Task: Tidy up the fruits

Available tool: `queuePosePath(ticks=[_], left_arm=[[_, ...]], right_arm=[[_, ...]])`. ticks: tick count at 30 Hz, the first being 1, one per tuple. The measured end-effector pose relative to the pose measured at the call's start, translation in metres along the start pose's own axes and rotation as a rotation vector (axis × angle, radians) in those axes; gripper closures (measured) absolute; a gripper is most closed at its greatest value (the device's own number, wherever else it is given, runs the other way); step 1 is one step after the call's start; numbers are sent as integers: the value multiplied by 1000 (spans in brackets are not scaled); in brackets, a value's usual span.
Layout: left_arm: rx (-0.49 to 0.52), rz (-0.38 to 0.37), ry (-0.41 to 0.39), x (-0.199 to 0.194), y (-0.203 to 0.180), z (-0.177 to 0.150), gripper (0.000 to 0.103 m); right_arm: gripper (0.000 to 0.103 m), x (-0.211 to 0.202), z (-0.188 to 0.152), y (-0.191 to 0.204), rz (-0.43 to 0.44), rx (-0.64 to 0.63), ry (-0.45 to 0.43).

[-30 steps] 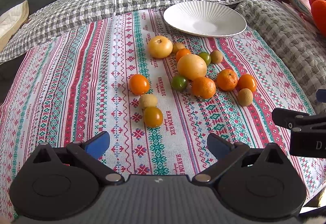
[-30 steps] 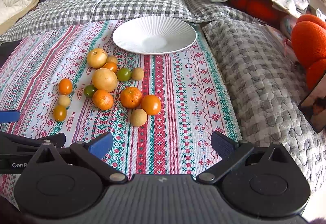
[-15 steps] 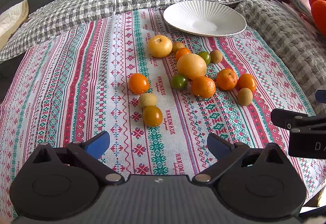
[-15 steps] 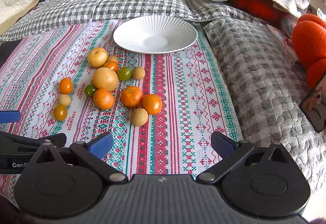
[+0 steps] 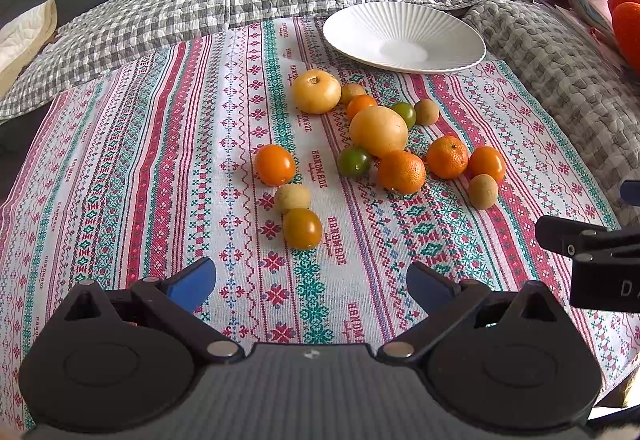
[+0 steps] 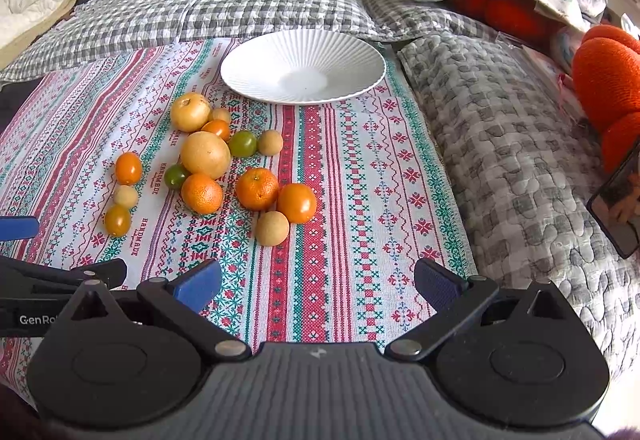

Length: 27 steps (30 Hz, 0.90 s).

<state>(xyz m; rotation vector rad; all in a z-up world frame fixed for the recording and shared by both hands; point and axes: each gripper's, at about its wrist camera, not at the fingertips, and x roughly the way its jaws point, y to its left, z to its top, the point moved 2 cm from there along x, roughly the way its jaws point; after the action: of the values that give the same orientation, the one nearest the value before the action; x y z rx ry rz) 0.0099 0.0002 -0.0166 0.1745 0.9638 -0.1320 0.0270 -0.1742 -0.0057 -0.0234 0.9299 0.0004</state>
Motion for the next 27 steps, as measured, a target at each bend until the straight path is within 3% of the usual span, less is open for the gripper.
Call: queuePosePath(ticks=[15,27], left_arm=[[-19,8,-3,1,9,2,6],[-20,31,-44,-2,20,8,6]], right_arm=[[0,-1,1,-5,-4,-3,-3],[0,-7,3,-9,4,-10,-56]])
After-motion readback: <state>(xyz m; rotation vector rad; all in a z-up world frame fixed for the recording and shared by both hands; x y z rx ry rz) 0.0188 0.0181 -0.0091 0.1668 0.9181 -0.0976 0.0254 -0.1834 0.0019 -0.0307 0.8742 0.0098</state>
